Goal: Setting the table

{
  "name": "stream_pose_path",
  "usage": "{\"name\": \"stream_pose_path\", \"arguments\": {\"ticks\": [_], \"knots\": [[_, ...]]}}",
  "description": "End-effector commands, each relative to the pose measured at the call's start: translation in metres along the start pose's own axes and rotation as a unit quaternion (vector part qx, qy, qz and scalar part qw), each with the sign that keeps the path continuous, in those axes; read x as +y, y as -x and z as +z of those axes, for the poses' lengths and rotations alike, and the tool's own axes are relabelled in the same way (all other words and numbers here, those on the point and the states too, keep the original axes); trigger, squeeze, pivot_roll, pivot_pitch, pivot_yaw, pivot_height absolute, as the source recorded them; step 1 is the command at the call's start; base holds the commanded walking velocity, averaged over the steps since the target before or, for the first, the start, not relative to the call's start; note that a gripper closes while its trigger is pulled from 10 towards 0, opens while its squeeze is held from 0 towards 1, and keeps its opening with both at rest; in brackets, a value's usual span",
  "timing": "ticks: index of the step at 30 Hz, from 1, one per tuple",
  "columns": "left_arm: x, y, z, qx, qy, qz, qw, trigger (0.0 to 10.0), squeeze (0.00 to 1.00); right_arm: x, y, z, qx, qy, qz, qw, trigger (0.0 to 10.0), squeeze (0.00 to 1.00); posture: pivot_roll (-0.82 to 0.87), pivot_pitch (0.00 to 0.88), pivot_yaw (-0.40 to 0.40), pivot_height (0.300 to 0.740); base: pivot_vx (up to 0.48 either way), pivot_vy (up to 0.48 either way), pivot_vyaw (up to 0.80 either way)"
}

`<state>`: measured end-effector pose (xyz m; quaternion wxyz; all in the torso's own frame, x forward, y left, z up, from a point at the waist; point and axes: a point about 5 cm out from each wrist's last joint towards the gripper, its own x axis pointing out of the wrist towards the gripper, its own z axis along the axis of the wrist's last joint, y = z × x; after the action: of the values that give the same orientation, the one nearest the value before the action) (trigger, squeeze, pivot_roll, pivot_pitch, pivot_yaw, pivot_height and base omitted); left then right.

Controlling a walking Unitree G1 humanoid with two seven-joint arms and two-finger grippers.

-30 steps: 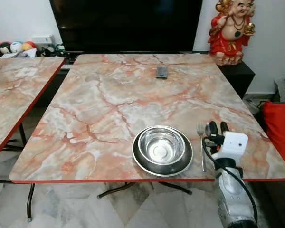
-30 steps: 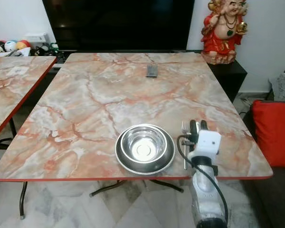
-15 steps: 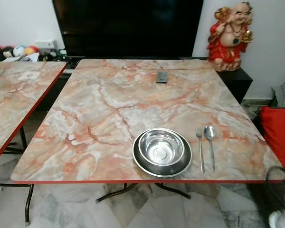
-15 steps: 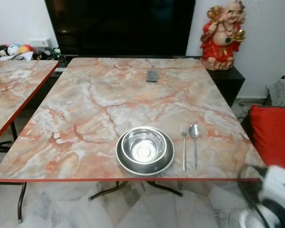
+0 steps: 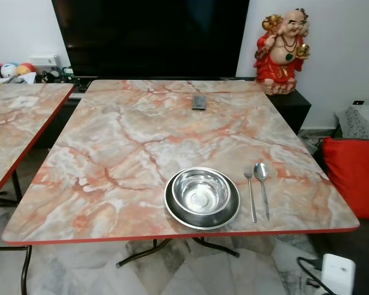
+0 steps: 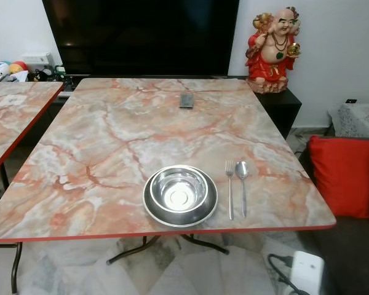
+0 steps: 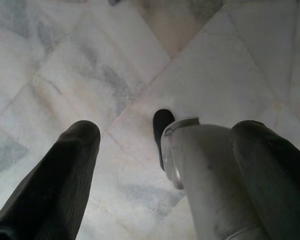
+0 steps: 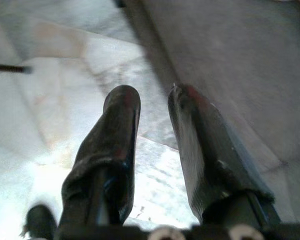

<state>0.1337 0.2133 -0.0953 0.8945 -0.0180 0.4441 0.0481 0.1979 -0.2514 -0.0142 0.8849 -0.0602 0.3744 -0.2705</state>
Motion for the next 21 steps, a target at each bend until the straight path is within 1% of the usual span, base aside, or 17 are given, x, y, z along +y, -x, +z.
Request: {"name": "stream_pose_path", "arguments": {"ticks": [1, 2, 4, 5, 6, 7, 9, 11, 13, 14, 15, 16, 18, 20, 21], "knots": [[0.0, 0.001, -0.005, 0.011, 0.004, 0.005, 1.0, 10.0, 0.0, 0.007, -0.01, -0.012, 0.034, 0.038, 0.042, 0.998, 10.0, 0.0, -0.06, 0.008, -0.048, 0.74, 0.0, 0.0, 0.0], [0.0, 0.001, -0.005, 0.01, 0.004, 0.005, 1.0, 10.0, 0.0, 0.009, -0.014, -0.015, 0.042, 0.043, 0.049, 0.997, 10.0, 0.0, -0.05, 0.01, -0.045, 0.74, 0.0, 0.0, 0.0], [0.0, 0.001, -0.005, 0.01, 0.005, 0.006, 1.0, 10.0, 0.0, 0.01, -0.016, -0.016, 0.045, 0.046, 0.051, 0.997, 10.0, 0.0, -0.05, 0.013, -0.045, 0.74, 0.0, 0.0, 0.0], [0.001, 0.001, -0.005, 0.01, 0.005, 0.006, 1.0, 10.0, 0.0, 0.014, -0.018, -0.021, 0.058, 0.058, 0.065, 0.995, 10.0, 0.0, -0.05, 0.011, -0.045, 0.74, 0.0, 0.0, 0.0], [0.001, 0.001, -0.005, 0.009, 0.006, 0.007, 1.0, 10.0, 0.0, 0.024, -0.018, -0.025, 0.064, 0.08, 0.098, 0.99, 10.0, 0.0, -0.04, 0.018, -0.041, 0.74, 0.0, 0.0, 0.0], [0.001, 0.001, -0.005, 0.009, 0.006, 0.007, 1.0, 10.0, 0.0, 0.024, -0.018, -0.025, 0.064, 0.08, 0.098, 0.99, 10.0, 0.0, -0.04, 0.018, -0.041, 0.74, 0.0, 0.0, 0.0], [0.002, 0.001, -0.005, 0.009, 0.007, 0.009, 1.0, 10.0, 0.0, 0.039, -0.017, -0.031, 0.064, 0.098, 0.133, 0.984, 10.0, 0.0, -0.04, 0.019, -0.038, 0.74, 0.0, 0.0, 0.0], [0.003, 0.002, -0.005, 0.009, 0.008, 0.009, 1.0, 10.0, 0.0, 0.048, -0.015, -0.035, 0.061, 0.1, 0.158, 0.98, 10.0, 0.0, -0.04, 0.024, -0.028, 0.74, 0.0, 0.0, 0.0], [0.003, 0.002, -0.005, 0.01, 0.004, 0.01, 1.0, 10.0, 0.0, 0.056, -0.012, -0.043, 0.067, 0.088, 0.194, 0.975, 10.0, 0.0, -0.04, 0.024, -0.028, 0.74, 0.0, 0.0, 0.0], [0.003, 0.002, -0.005, 0.01, 0.004, 0.01, 1.0, 10.0, 0.0, 0.057, -0.01, -0.049, 0.073, 0.092, 0.201, 0.972, 10.0, 0.0, -0.04, 0.03, -0.016, 0.74, 0.0, 0.0, 0.0], [0.003, 0.002, -0.005, 0.01, 0.004, 0.01, 1.0, 10.0, 0.0, 0.057, -0.01, -0.049, 0.073, 0.092, 0.201, 0.972, 10.0, 0.0, -0.04, 0.03, -0.016, 0.74, 0.0, 0.0, 0.0], [0.003, 0.002, -0.005, 0.01, 0.002, 0.009, 1.0, 10.0, 0.0, 0.054, -0.008, -0.062, 0.088, 0.102, 0.203, 0.97, 10.0, 0.0, -0.02, 0.033, -0.015, 0.74, 0.0, 0.0, 0.0], [0.003, 0.002, -0.005, 0.01, 0.002, 0.009, 1.0, 10.0, 0.0, 0.05, -0.007, -0.069, 0.101, 0.104, 0.203, 0.968, 10.0, 0.0, -0.02, 0.034, -0.016, 0.74, 0.0, 0.0, 0.0], [0.005, 0.002, -0.005, 0.009, 0.007, 0.011, 1.0, 10.0, 0.0, 0.049, -0.007, -0.074, 0.104, 0.071, 0.202, 0.971, 10.0, 0.0, -0.02, 0.044, -0.008, 0.74, 0.0, 0.0, 0.0], [0.005, 0.002, -0.005, 0.009, 0.007, 0.012, 1.0, 10.0, 0.0, 0.049, -0.007, -0.074, 0.102, 0.066, 0.204, 0.971, 10.0, 0.0, -0.02, 0.044, -0.006, 0.74, 0.0, 0.0, 0.0]]}}
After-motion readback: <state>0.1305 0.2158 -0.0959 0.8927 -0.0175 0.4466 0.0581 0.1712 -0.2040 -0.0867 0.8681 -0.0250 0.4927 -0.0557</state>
